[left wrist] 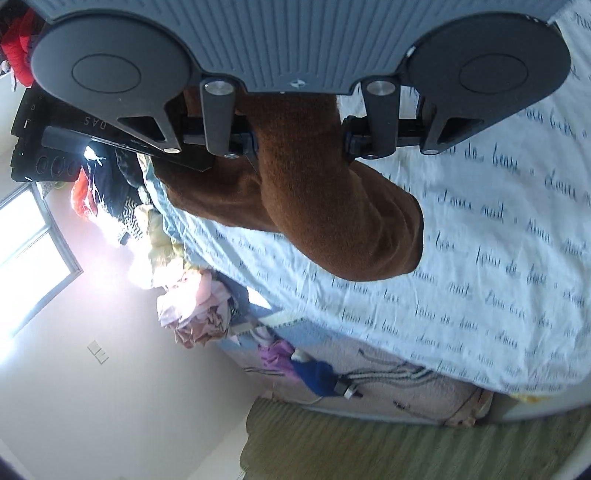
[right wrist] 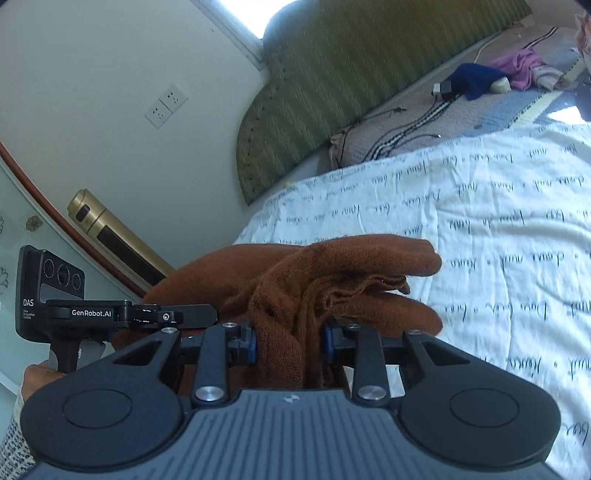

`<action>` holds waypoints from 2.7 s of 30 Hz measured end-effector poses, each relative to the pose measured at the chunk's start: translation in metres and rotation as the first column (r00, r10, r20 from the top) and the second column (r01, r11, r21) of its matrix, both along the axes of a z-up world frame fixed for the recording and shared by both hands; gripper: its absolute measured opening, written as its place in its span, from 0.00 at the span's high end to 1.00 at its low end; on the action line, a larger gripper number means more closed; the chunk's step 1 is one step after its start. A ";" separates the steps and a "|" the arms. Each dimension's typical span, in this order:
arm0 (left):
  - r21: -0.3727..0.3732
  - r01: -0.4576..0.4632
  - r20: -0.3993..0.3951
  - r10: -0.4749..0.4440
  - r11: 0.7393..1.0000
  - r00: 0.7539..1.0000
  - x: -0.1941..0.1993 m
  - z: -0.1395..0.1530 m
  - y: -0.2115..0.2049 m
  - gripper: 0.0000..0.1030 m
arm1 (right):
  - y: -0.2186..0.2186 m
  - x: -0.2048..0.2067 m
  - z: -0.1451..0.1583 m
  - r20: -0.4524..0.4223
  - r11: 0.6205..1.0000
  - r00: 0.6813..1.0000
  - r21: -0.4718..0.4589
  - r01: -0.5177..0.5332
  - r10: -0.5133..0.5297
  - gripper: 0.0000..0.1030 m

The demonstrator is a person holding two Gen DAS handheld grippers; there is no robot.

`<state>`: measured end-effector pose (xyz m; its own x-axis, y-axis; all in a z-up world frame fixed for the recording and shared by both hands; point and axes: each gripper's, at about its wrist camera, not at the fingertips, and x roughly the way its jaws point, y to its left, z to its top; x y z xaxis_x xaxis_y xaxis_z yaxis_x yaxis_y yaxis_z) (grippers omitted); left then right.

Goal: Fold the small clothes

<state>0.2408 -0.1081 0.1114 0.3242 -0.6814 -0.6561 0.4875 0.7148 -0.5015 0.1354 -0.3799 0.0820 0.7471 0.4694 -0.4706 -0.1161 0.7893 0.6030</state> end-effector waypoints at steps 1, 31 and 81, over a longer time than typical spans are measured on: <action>-0.002 -0.001 0.019 0.001 1.000 1.000 0.004 0.010 -0.004 0.63 | -0.003 0.007 0.011 0.018 1.000 1.000 0.001 0.006 -0.006 0.71; -0.100 -0.102 -0.364 0.059 0.990 0.930 -0.070 -0.217 0.047 0.25 | -0.016 -0.093 -0.184 -0.132 1.000 0.991 0.024 -0.009 0.012 0.31; -0.008 -0.031 -0.335 0.026 0.999 0.942 -0.140 -0.219 0.059 0.73 | -0.027 -0.015 -0.194 -0.130 0.964 0.961 -0.134 0.229 -0.246 0.93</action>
<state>0.1010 -0.0494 -0.1080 0.1066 -0.6844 -0.7213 0.2694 0.7182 -0.6416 0.1205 -0.4068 -0.1117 0.7508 0.2226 -0.6219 0.1642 0.8491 0.5021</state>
